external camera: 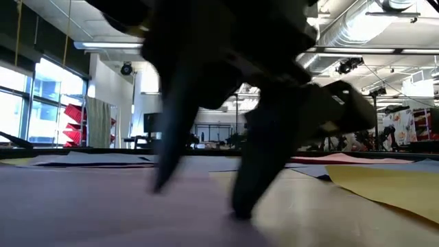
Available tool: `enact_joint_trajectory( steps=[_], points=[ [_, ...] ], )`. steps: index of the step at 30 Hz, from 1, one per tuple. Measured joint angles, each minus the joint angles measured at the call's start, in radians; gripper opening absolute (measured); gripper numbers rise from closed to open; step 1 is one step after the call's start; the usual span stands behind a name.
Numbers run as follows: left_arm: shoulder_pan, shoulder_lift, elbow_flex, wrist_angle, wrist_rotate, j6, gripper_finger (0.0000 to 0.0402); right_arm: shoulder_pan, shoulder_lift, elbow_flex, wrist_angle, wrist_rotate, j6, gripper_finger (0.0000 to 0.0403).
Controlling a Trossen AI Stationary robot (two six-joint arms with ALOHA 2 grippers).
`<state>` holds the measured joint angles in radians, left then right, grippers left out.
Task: Organize paper
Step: Stack the purple paper on the bottom left of the table
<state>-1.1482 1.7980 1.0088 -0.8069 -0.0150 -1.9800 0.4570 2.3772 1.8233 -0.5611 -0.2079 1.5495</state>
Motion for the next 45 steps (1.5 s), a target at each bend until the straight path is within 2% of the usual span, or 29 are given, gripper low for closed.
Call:
enact_joint_trajectory(
  steps=[5, 9, 11, 16, 20, 24, 30, 36, 45],
  points=[
    [0.024, -0.009, 0.011, 0.003, -0.028, 0.003, 0.0, -0.012, 0.006, -0.003, 0.105, 0.023, 0.044, 0.0164],
    [0.037, -0.056, 0.059, -0.15, -0.077, 0.005, 0.0, -0.017, -0.015, -0.004, 0.044, 0.041, 0.037, 0.0164],
    [0.037, -0.084, 0.092, -0.167, -0.079, -0.011, 0.0, -0.016, -0.024, -0.005, 0.005, 0.059, 0.022, 0.0164],
    [0.035, -0.11, 0.101, -0.202, -0.003, -0.04, 0.0, -0.017, -0.042, -0.007, -0.046, 0.035, -0.003, 0.0164],
    [0.009, -0.09, 0.087, -0.302, 0.081, -0.085, 0.0, -0.003, -0.042, -0.006, -0.097, 0.023, -0.004, 0.0164],
    [-0.01, -0.079, 0.018, -0.258, 0.181, -0.094, 0.0001, 0.008, -0.041, -0.005, -0.124, 0.013, -0.006, 0.0164],
    [-0.01, -0.085, -0.051, -0.169, 0.169, -0.031, 0.0, 0.007, -0.02, -0.002, -0.108, 0.003, -0.006, 0.0162],
    [0.008, -0.084, -0.072, -0.126, 0.124, 0.067, 0.0, -0.006, -0.01, -0.004, -0.044, -0.013, -0.01, 0.0136],
    [0.007, -0.082, -0.074, -0.116, 0.061, 0.13, 0.0, -0.007, -0.003, -0.006, 0.065, 0.043, -0.005, 0.0121]
  ],
)
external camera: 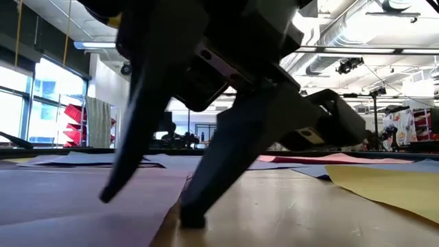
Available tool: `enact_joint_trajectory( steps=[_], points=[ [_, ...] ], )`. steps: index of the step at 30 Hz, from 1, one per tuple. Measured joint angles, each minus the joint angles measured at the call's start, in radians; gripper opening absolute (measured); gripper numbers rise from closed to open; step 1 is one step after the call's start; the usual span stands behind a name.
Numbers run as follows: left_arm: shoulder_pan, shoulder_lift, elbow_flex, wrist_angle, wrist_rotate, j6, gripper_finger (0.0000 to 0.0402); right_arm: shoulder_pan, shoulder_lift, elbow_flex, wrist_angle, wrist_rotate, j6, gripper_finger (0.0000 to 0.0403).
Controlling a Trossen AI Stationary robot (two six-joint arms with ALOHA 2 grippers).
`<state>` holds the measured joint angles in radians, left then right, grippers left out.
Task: Organize paper
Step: Stack the purple paper on the bottom left of the table
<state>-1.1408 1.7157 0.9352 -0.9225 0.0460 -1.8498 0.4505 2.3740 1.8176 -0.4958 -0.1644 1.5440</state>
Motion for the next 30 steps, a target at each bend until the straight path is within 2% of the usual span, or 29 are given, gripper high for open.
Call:
enact_joint_trajectory(
  steps=[6, 12, 22, 30],
  points=[
    [-0.006, 0.001, 0.0, 0.012, -0.03, 0.078, 0.0, -0.012, 0.001, 0.0, 0.019, 0.01, -0.015, 0.0121],
    [-0.013, 0.001, 0.0, 0.016, -0.04, 0.095, 0.0, -0.029, 0.002, -0.001, 0.115, 0.027, -0.04, 0.0121],
    [-0.021, 0.0, 0.009, -0.024, -0.06, -0.005, 0.0, -0.008, -0.011, -0.001, 0.171, -0.027, -0.192, 0.0121],
    [-0.024, -0.05, 0.08, -0.102, -0.087, -0.041, 0.0, -0.078, -0.112, 0.001, 0.156, 0.059, -0.308, 0.0121]
  ],
)
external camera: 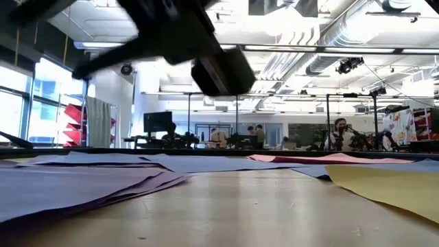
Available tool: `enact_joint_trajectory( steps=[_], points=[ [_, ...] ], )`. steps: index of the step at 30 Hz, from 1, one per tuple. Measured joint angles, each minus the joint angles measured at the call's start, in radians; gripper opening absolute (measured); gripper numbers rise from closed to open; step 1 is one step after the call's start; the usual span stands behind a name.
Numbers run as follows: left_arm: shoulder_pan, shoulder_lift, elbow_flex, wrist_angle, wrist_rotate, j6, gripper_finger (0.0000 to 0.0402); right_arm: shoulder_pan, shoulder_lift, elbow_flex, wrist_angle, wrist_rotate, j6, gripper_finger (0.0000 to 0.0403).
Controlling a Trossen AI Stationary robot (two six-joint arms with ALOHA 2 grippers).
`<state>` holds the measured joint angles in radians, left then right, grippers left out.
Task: Organize paper
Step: Stack the purple paper on the bottom left of the table
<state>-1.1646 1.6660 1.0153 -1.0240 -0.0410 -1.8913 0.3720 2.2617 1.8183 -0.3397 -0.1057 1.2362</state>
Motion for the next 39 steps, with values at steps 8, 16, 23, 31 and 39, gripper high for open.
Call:
enact_joint_trajectory(
  steps=[8, 16, 23, 31, 39],
  points=[
    [0.008, -0.071, 0.038, 0.209, -0.167, 0.276, 0.0, -0.131, -0.01, 0.0, -0.064, -0.057, -0.154, 0.0121],
    [0.012, -0.05, 0.035, 0.635, -0.144, 0.817, 0.0, -0.23, -0.004, 0.0, -0.156, 0.007, -0.328, 0.0121],
    [0.013, 0.059, -0.034, 0.739, -0.1, 0.775, 0.0, -0.267, 0.044, 0.0, -0.134, 0.023, -0.365, 0.0121],
    [0.018, 0.153, -0.03, 0.665, -0.06, 0.801, 0.0, -0.215, 0.111, 0.0, -0.097, 0.019, -0.367, 0.0121],
    [0.044, 0.148, -0.023, 0.514, -0.064, 0.744, 0.0, -0.152, 0.12, 0.001, -0.109, -0.008, -0.41, 0.0121]
  ],
)
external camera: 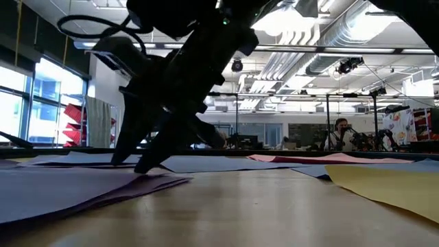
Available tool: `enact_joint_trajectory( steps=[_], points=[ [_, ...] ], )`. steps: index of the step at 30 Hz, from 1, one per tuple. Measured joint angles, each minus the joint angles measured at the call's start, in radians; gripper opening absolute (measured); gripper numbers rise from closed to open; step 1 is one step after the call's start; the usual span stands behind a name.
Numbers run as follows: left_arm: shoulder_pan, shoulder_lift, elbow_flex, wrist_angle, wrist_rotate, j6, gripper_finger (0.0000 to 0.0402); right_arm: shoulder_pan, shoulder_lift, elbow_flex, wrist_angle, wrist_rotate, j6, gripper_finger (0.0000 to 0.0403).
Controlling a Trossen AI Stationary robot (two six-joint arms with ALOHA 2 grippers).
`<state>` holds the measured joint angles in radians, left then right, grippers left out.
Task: Organize paper
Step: Stack the purple paper on the bottom left of the table
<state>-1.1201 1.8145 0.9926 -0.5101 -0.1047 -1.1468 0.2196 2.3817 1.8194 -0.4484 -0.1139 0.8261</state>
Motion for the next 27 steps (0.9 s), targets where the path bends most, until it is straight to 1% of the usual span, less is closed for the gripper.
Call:
enact_joint_trajectory(
  steps=[4, 6, 9, 12, 15, 18, 21, 23, 25, 27],
  points=[
    [0.02, 0.006, 0.051, -0.137, 0.003, -0.005, 0.0, 0.014, -0.005, 0.0, -0.022, -0.027, -0.034, 0.0121],
    [0.027, 0.006, 0.075, -0.177, -0.001, -0.005, 0.0, 0.016, -0.005, 0.0, -0.027, -0.028, -0.037, 0.0121],
    [0.03, 0.01, 0.119, -0.212, 0.008, -0.005, 0.0, 0.016, -0.007, 0.0, -0.034, -0.031, -0.042, 0.0121],
    [0.03, 0.009, 0.159, -0.196, 0.057, -0.022, 0.0, 0.008, -0.015, 0.0, -0.054, -0.03, -0.048, 0.0121],
    [0.027, 0.008, 0.185, -0.214, 0.093, -0.054, 0.0, -0.008, -0.033, -0.001, -0.081, -0.029, -0.062, 0.0121],
    [0.018, 0.007, 0.18, -0.216, 0.116, -0.079, 0.0, -0.025, -0.046, -0.002, -0.093, -0.02, -0.063, 0.0121],
    [0.003, 0.007, 0.16, -0.187, 0.107, -0.099, 0.0, -0.038, -0.048, -0.002, -0.092, -0.015, -0.024, 0.0121],
    [-0.009, 0.012, 0.137, -0.168, 0.099, -0.099, 0.0, -0.037, -0.047, -0.002, -0.093, 0.022, -0.016, 0.0118],
    [-0.022, 0.029, 0.116, -0.16, 0.095, -0.099, 0.0, -0.027, -0.046, -0.002, -0.093, 0.071, -0.015, 0.0105],
    [-0.027, 0.033, 0.104, -0.152, 0.092, -0.1, 0.0, -0.013, -0.045, -0.002, -0.094, 0.104, -0.017, 0.008]
  ],
)
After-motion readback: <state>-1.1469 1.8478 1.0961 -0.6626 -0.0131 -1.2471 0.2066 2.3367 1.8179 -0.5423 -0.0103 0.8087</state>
